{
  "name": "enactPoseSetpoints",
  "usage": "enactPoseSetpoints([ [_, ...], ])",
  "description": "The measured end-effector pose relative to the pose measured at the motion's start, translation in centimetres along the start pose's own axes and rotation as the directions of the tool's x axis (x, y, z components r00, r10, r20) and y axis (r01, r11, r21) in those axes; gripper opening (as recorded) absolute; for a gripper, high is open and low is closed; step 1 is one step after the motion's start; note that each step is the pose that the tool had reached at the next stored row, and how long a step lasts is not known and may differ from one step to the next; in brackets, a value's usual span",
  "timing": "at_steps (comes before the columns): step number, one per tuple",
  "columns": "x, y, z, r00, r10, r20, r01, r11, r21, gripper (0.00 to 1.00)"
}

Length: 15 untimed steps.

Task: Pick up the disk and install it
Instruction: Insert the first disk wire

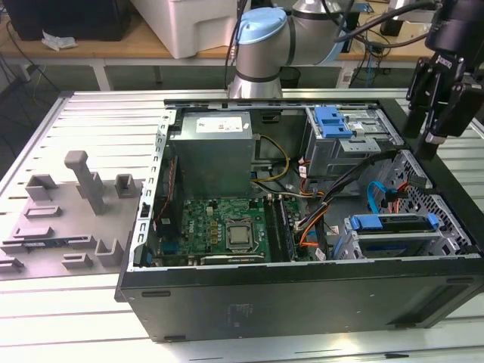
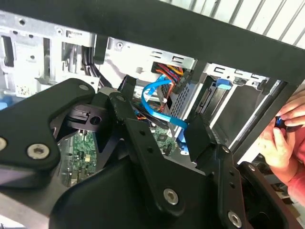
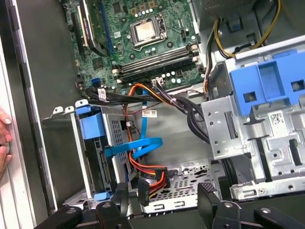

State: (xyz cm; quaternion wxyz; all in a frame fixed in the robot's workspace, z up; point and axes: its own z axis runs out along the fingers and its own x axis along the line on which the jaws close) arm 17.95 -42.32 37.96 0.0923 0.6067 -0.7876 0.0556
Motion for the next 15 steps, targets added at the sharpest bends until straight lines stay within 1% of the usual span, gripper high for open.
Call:
enactPoseSetpoints([
  [5, -0.19, -0.38, 0.33, 0.9994, 0.035, 0.0004, -0.035, 0.9994, -0.0075, 0.69],
  [8, -0.27, -0.5, 0.49, 0.9988, 0.049, -0.0032, -0.049, 0.9988, -0.0093, 0.69],
  [10, -0.3, -0.57, 0.54, 0.9984, 0.054, -0.0158, -0.054, 0.9985, -0.0065, 0.69],
  [12, -0.39, -0.62, 0.63, 0.9975, 0.059, -0.04, -0.059, 0.9983, -0.0004, 0.69],
  [15, -0.43, -0.62, 0.67, 0.9974, 0.059, -0.0405, -0.059, 0.9983, -0.0002, 0.69],
])
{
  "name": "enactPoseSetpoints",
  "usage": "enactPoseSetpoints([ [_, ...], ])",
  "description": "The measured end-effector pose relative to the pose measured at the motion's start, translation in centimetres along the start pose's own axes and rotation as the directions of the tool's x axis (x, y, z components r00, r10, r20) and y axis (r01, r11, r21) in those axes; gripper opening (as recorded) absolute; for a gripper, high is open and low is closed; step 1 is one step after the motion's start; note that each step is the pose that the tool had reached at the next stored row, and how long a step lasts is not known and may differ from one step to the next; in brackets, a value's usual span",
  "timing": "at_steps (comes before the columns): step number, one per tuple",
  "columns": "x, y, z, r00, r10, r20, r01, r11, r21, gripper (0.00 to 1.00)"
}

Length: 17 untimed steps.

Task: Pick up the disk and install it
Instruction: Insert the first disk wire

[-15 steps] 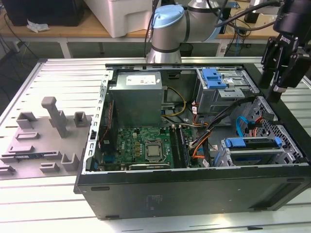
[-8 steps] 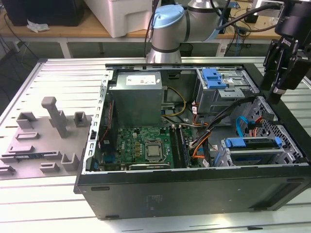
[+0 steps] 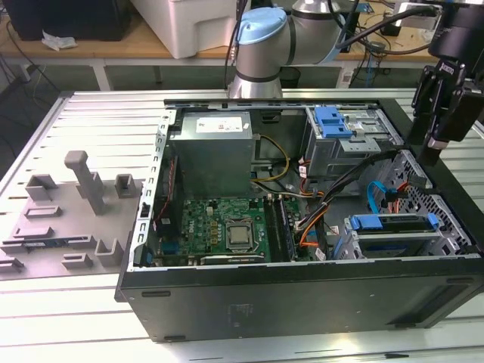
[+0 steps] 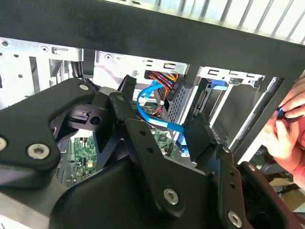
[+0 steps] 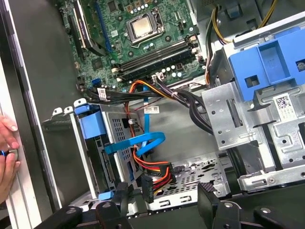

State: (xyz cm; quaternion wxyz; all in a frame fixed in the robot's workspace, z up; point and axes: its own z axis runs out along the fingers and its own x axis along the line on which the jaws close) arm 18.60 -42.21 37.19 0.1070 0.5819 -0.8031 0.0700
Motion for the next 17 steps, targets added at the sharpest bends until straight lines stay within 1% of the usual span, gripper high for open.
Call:
enactPoseSetpoints([
  [4, -0.02, 0.0, 0.03, 1.0, 0.0, -0.0026, 0.0, 1.0, 0.0008, 0.69],
  [5, -0.02, 0.0, 0.05, 1.0, 0.001, -0.0065, -0.001, 1.0, 0.002, 0.69],
  [7, -0.02, 0.03, 0.09, 0.9999, 0.001, -0.0117, -0.001, 1.0, 0.0037, 0.67],
  [8, -0.01, 0.11, 0.16, 0.9998, 0.002, -0.0187, -0.002, 1.0, 0.0059, 0.54],
  [9, -0.01, 0.21, 0.23, 0.9997, 0.003, -0.0253, -0.002, 1.0, 0.0079, 0.48],
  [10, -0.01, 0.25, 0.28, 0.9996, 0.003, -0.0289, -0.003, 1.0, 0.0092, 0.42],
  [11, -0.02, 0.25, 0.31, 0.9995, 0.003, -0.0306, -0.003, 0.9999, 0.0098, 0.35],
  [12, -0.03, 0.25, 0.32, 0.9995, 0.003, -0.0309, -0.003, 0.9999, 0.0098, 0.35],
  [13, -0.04, 0.26, 0.39, 0.9995, 0.003, -0.0311, -0.003, 1.0, 0.0088, 0.35],
  [15, -0.07, 0.18, 0.44, 0.9993, 0.0, -0.0375, 0.0, 1.0, -0.0003, 0.35],
  [16, -0.13, 0.06, 0.48, 0.9989, -0.003, -0.0469, 0.002, 1.0, -0.0096, 0.35],
  [17, -0.17, -0.04, 0.49, 0.9986, -0.004, -0.0529, 0.003, 0.9999, -0.0155, 0.35],
])
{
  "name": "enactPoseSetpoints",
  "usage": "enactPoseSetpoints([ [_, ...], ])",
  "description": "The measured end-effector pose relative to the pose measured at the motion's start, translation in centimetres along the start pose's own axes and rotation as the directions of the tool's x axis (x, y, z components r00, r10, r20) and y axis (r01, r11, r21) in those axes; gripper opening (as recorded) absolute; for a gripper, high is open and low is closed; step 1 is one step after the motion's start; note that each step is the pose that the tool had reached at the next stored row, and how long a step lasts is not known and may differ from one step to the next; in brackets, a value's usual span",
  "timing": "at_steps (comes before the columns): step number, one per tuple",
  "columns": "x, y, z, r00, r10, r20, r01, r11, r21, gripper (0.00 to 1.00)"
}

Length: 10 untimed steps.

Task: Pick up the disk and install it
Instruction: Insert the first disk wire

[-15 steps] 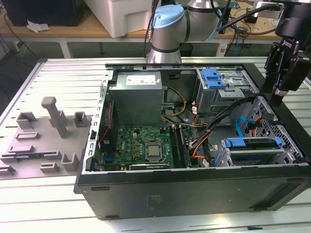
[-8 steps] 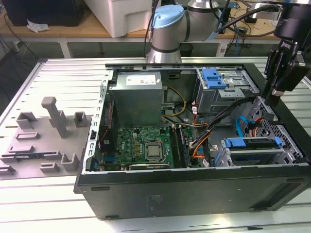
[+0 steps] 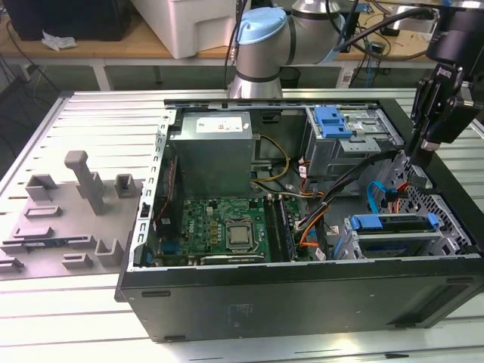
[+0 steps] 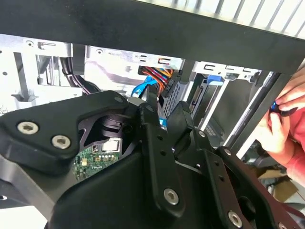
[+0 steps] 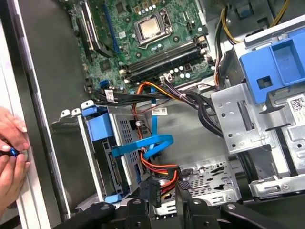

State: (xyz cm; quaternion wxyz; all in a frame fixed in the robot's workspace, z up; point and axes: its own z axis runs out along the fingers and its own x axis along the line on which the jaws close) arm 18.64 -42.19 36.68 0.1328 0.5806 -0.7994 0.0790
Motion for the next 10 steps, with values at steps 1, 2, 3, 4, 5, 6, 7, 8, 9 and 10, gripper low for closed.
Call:
enactPoseSetpoints([
  [1, -0.05, -0.13, 0.01, 1.0, -0.002, -0.0065, 0.002, 1.0, -0.0071, 0.35],
  [2, -0.11, -0.28, 0.01, 0.9999, -0.004, -0.0126, 0.004, 0.9999, -0.0135, 0.35],
  [3, -0.16, -0.37, 0.06, 0.9998, -0.005, -0.0169, 0.005, 0.9998, -0.0175, 0.35],
  [4, -0.22, -0.43, 0.17, 0.9997, -0.006, -0.0223, 0.005, 0.9998, -0.0185, 0.35],
  [5, -0.26, -0.43, 0.26, 0.9997, -0.005, -0.0239, 0.005, 0.9998, -0.0182, 0.35],
  [6, -0.29, -0.42, 0.34, 0.9997, -0.005, -0.0249, 0.005, 0.9998, -0.018, 0.35],
  [7, -0.33, -0.42, 0.45, 0.9996, -0.005, -0.0262, 0.004, 0.9998, -0.0175, 0.35],
  [8, -0.41, -0.42, 0.54, 0.9996, -0.005, -0.0286, 0.005, 0.9999, -0.0167, 0.35],
  [9, -0.48, -0.4, 0.58, 0.9995, -0.005, -0.0314, 0.005, 0.9999, -0.0156, 0.35],
  [10, -0.57, -0.38, 0.61, 0.9993, -0.006, -0.0356, 0.006, 0.9999, -0.0139, 0.35],
])
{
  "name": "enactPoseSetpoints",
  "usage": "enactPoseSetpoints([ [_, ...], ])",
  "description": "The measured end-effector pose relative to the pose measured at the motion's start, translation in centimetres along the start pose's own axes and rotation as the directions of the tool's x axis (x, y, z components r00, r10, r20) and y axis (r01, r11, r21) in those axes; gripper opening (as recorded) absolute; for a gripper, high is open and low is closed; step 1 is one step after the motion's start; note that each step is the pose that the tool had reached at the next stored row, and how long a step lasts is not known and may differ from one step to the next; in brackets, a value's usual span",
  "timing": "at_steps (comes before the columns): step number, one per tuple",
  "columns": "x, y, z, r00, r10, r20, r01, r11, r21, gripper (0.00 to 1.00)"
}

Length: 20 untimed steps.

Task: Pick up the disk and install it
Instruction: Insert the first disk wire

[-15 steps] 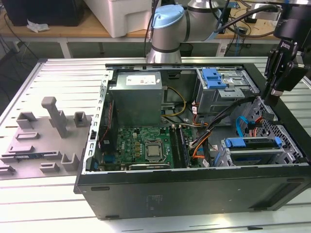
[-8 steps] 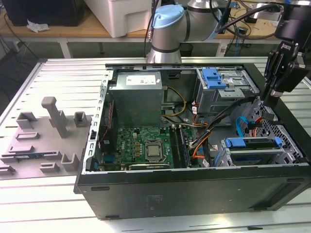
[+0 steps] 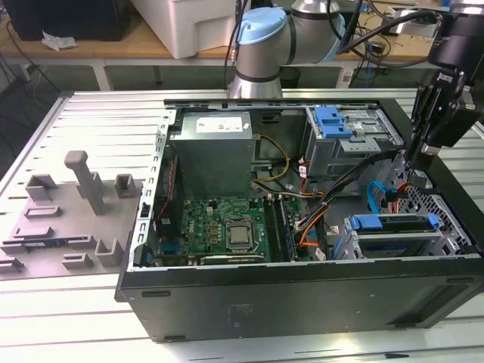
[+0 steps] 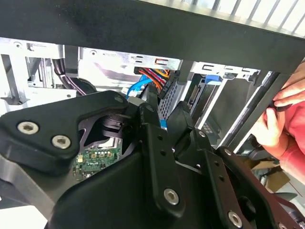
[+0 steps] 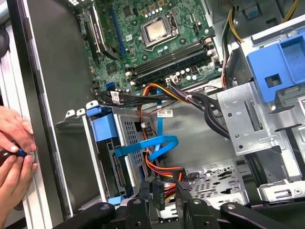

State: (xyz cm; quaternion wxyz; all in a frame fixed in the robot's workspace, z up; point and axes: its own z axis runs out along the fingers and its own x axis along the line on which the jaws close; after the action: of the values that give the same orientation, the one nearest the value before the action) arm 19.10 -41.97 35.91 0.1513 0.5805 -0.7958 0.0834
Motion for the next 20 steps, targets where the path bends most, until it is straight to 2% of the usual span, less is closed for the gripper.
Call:
enactPoseSetpoints([
  [3, -0.2, 0.04, 0.1, 0.9998, -0.015, -0.0147, 0.015, 0.9998, 0.01, 0.35],
  [5, -0.59, 0.15, 0.18, 0.9989, -0.035, -0.03, 0.036, 0.9991, 0.0218, 0.35],
  [6, -1.02, 0.27, 0.22, 0.9978, -0.04, -0.0518, 0.042, 0.9987, 0.0304, 0.35],
  [7, -1.3, 0.35, 0.2, 0.996, -0.043, -0.0787, 0.046, 0.9982, 0.0393, 0.35],
  [8, -1.4, 0.38, 0.24, 0.9952, -0.043, -0.0882, 0.047, 0.998, 0.042, 0.35],
  [10, -1.49, 0.41, 0.35, 0.9945, -0.042, -0.0955, 0.046, 0.998, 0.0433, 0.35],
  [14, -1.53, 0.41, 0.46, 0.9944, -0.043, -0.096, 0.047, 0.998, 0.0415, 0.35],
  [15, -1.54, 0.41, 0.51, 0.9941, -0.046, -0.098, 0.05, 0.9982, 0.0347, 0.35],
  [16, -1.58, 0.4, 0.59, 0.9933, -0.053, -0.1027, 0.055, 0.9983, 0.018, 0.35],
  [17, -1.63, 0.32, 0.66, 0.9928, -0.057, -0.1052, 0.058, 0.9983, 0.0098, 0.35],
  [20, -1.74, 0.24, 0.78, 0.9926, -0.059, -0.1061, 0.06, 0.9982, 0.0088, 0.35],
])
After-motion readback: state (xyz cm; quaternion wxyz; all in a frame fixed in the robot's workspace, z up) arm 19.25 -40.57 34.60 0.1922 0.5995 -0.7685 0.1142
